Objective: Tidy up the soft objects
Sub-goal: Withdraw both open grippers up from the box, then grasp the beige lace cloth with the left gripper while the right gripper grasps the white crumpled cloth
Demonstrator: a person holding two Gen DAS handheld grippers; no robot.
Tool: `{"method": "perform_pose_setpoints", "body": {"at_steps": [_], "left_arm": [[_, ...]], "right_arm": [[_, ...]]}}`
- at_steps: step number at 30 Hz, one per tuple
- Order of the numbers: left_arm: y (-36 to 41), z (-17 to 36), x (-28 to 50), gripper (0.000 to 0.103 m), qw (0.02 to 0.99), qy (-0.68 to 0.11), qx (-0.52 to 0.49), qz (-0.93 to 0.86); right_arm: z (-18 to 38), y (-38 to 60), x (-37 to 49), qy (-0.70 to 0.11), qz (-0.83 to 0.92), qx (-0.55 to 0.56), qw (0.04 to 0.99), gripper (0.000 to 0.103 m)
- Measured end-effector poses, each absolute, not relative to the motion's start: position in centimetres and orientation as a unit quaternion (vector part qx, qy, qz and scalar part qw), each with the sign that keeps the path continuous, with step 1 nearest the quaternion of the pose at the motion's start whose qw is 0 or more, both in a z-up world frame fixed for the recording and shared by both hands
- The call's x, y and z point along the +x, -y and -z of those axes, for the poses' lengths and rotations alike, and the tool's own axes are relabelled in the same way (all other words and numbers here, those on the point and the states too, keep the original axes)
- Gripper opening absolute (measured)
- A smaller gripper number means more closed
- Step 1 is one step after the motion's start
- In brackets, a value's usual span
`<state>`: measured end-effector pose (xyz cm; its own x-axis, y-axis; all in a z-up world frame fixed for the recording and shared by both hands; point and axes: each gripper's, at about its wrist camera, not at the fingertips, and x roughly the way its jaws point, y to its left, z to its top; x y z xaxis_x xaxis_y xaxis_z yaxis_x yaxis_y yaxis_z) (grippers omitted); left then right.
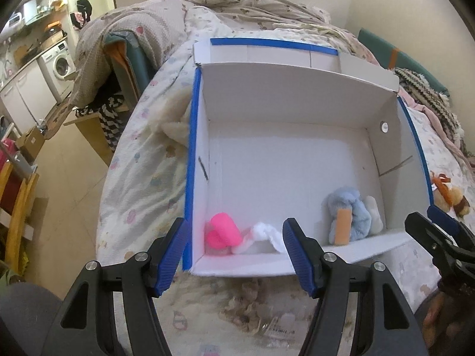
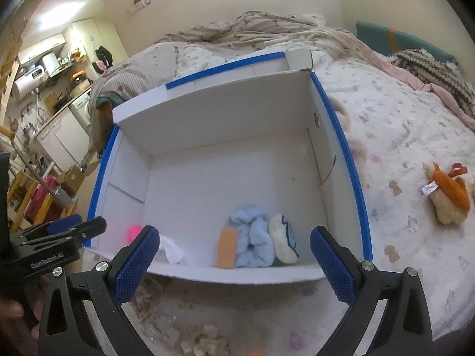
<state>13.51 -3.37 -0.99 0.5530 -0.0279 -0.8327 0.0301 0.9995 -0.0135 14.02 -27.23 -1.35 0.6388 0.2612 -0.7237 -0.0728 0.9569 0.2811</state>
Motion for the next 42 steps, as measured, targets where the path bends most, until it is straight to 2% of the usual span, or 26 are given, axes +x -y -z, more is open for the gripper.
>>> {"method": "perform_pose_setpoints", "body": {"at_steps": [11, 18, 33, 39, 41, 42], "left_arm": [[0.8, 1.3, 9.7, 0.063, 0.884, -0.466, -0.013, 0.010], [-0.7, 3.7, 8.5, 0.063, 0.878, -0.478, -0.015, -0.009], [-4.5, 7.2, 9.6, 0.063, 0.842, -0.530, -0.078, -0.065], [-4.1, 8.0, 10.0, 0.063, 0.835, -0.541, -0.073, -0.061], [-4.0, 8.3, 10.2, 0.063, 0.833, -0.546, -0.073, -0.060], [-4.0, 8.5, 10.3, 0.063, 0.830, -0.549, -0.074, -0.058]], "right_arm": [[2.0, 25.7, 10.9, -0.434, -0.112, 0.108, 0.887, 0.103], [3.1, 25.0, 9.5, -0.466, -0.125, 0.115, 0.868, 0.103], [7.2, 24.3, 9.6, -0.540, -0.165, 0.163, 0.809, 0.103], [9.4, 21.6, 9.7, -0.588, -0.176, 0.105, 0.783, 0.103], [10.5, 21.4, 9.8, -0.607, -0.175, 0.106, 0.768, 0.097], [10.9, 21.4, 9.9, -0.617, -0.176, 0.110, 0.759, 0.087]]}}
